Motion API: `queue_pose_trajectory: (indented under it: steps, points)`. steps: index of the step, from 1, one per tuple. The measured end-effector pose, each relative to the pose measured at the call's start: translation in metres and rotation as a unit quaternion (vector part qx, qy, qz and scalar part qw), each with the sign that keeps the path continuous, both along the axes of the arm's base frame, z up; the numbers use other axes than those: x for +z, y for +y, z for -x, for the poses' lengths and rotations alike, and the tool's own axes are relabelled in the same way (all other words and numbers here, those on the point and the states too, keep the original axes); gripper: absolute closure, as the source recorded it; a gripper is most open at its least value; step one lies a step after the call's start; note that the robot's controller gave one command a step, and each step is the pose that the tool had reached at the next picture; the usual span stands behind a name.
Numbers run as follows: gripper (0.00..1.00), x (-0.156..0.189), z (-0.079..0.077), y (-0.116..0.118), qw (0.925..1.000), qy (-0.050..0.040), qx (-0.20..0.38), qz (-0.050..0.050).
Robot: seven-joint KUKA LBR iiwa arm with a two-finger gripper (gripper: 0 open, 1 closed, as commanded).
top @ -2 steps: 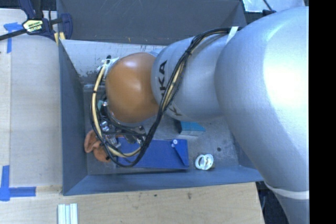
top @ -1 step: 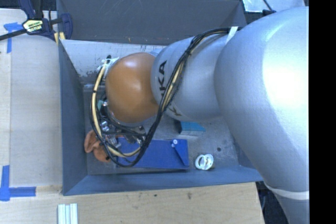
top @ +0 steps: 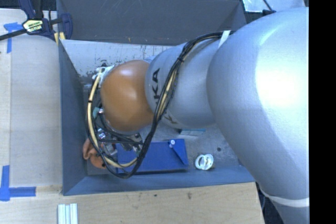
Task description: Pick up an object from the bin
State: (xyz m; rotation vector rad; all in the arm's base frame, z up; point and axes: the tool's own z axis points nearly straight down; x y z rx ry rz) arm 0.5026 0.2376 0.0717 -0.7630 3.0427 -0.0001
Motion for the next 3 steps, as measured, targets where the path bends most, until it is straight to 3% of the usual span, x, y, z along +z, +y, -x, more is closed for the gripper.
queue_pose_trajectory:
  steps: [1,2,3]
  points:
    - [1.0,0.0,0.014,0.008,1.0,-0.0001,0.002,0.0]
    - [1.0,0.0,0.012,0.0,0.9993,-0.0004,0.036,-0.002]
    - [1.0,0.061,-0.007,-0.034,0.9989,0.003,0.046,0.001]
